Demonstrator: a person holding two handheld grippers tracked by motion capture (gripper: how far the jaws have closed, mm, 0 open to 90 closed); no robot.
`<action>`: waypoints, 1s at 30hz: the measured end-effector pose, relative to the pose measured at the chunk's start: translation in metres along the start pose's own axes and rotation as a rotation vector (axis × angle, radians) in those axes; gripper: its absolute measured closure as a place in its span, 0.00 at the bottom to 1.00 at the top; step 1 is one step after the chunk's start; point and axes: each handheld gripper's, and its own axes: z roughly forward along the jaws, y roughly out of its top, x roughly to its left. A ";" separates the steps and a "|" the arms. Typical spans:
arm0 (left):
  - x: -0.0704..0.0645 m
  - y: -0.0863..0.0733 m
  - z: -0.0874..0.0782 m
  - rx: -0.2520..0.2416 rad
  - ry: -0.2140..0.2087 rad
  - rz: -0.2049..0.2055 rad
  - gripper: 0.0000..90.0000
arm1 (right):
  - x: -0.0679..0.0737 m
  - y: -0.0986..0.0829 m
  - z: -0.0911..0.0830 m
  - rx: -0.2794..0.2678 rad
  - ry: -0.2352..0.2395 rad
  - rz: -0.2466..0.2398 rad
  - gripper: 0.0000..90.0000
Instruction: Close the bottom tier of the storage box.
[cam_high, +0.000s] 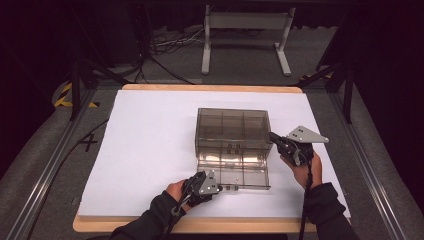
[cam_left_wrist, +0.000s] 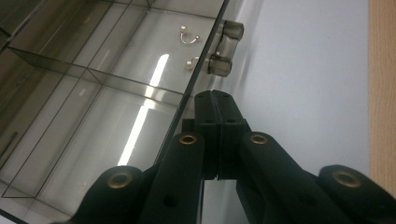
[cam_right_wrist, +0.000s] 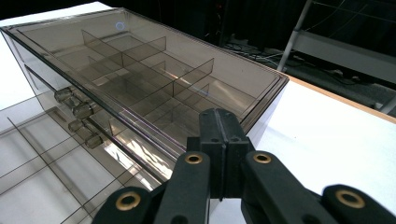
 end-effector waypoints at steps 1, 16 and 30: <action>0.000 0.001 0.000 -0.006 0.004 0.010 1.00 | 0.000 0.000 0.000 0.000 0.000 0.000 1.00; 0.000 0.007 0.006 -0.024 0.011 0.018 1.00 | 0.002 0.000 -0.002 0.001 -0.001 -0.006 1.00; 0.007 0.013 0.006 -0.052 0.020 0.022 1.00 | 0.003 -0.002 -0.003 -0.004 -0.005 -0.015 1.00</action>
